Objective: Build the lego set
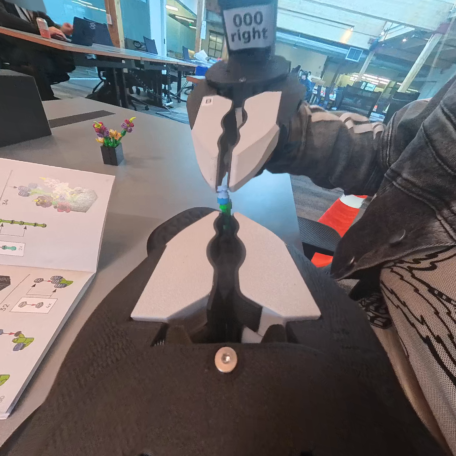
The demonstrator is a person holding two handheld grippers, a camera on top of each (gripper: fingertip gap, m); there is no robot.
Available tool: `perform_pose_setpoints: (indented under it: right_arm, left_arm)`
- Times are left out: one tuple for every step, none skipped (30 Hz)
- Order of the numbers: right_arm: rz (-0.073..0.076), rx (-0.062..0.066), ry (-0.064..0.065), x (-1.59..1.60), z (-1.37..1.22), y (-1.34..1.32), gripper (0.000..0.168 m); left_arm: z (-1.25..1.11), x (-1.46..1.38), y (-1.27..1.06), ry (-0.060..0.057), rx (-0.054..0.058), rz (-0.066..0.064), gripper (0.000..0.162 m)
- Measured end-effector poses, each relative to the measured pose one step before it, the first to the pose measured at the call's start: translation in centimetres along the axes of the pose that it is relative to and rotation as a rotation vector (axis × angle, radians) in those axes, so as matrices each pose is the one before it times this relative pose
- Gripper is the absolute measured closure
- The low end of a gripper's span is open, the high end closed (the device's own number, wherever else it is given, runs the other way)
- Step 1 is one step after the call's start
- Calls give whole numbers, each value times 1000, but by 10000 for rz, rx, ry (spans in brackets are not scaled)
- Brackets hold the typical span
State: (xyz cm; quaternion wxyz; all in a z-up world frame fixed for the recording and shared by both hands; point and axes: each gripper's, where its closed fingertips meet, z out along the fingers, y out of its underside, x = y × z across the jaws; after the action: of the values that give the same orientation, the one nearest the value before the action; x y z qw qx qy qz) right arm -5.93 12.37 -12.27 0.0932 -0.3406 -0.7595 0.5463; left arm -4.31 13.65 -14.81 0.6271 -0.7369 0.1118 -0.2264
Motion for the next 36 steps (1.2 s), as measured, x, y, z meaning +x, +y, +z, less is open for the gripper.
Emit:
perform_pose_setpoints:
  right_arm:
    - [-155,-303,121,26,-36,180,163]
    - [-176,-353,138,33,-46,223,163]
    - [-195,-379,151,36,-45,255,163]
    - [-191,-372,147,11,-46,255,163]
    - [-172,-362,123,-11,-55,240,163]
    - [-164,-347,105,-36,-39,234,163]
    - [-173,-313,74,-66,-34,235,163]
    - [-170,-284,47,-86,-14,220,163]
    - [-135,-296,43,-56,-10,257,163]
    - [-112,-336,18,-55,16,310,163]
    - [-115,-377,-20,-77,13,361,163]
    - [-130,-424,-48,-106,39,413,163]
    - [-156,-435,-66,-136,75,403,163]
    - [-167,-427,-67,-136,86,361,163]
    - [-153,-396,-50,-94,83,308,163]
    - [-130,-331,-36,-53,63,208,163]
    - [-102,-273,-42,-43,72,164,163]
    - [-81,-245,-31,-11,90,154,163]
    - [-86,-217,-31,-9,98,165,163]
    - [-90,-178,-70,-77,114,148,164]
    - [-67,-149,-79,-76,131,152,164]
    - [-40,-153,-58,-60,142,170,164]
    - [-50,-166,-32,-59,137,174,163]
    - [-81,-164,12,-51,123,155,164]
    - [-106,-159,53,-29,91,146,163]
    - [-133,-145,90,-6,71,112,163]
    - [-170,-123,131,21,61,101,163]
    - [-219,-82,153,31,54,34,164]
    - [-276,-53,166,18,50,-4,163]
    - [-282,-106,175,3,62,66,164]
    - [-190,-184,126,-42,87,202,164]
    - [-57,-120,41,-70,29,130,164]
    - [44,133,-20,-39,-53,-144,164]
    - [113,235,-43,0,-75,-192,164]
    - [170,227,-27,71,-57,-62,164]
    - [222,303,-18,114,-97,-105,164]
  left_arm:
    - [87,-20,136,-24,-110,4,156]
    - [92,-16,170,-26,-129,11,156]
    - [103,-28,178,-24,-143,1,156]
    - [126,9,183,4,-154,-6,156]
    - [128,20,182,7,-153,16,156]
    - [142,33,171,11,-155,24,156]
    - [129,41,177,19,-151,36,156]
    - [131,93,171,42,-153,51,156]
    - [135,35,193,12,-164,34,156]
    - [168,39,232,20,-203,25,156]
    - [204,61,260,25,-239,50,156]
    - [240,80,312,34,-284,61,156]
    - [248,101,322,50,-287,65,156]
    - [234,116,294,74,-272,53,156]
    - [185,82,226,75,-210,1,156]
    - [137,42,161,67,-153,-33,156]
    - [106,42,123,81,-122,-45,156]
    - [93,7,123,68,-115,-73,156]
    - [105,-19,131,33,-114,-61,156]
    - [118,50,157,44,-141,-3,156]
    - [135,34,168,9,-152,31,156]
    - [135,-5,180,-31,-154,30,156]
    - [146,17,179,0,-171,15,156]
    - [144,21,160,23,-153,-17,156]
    - [113,23,126,64,-133,-56,156]
    - [121,36,110,96,-125,-88,156]
    - [113,-1,123,80,-135,-101,156]
    - [113,-45,94,38,-115,-90,156]
    - [97,0,94,46,-105,-64,156]
    - [84,-20,88,32,-87,-53,156]
    - [34,13,33,29,-38,-25,156]
    - [-9,18,8,7,7,21,156]
    - [-13,83,-27,10,32,92,156]
    - [-51,55,-65,-16,62,88,156]
    - [-74,-30,-85,-8,84,-29,156]
    - [-88,-23,-117,52,107,-89,156]
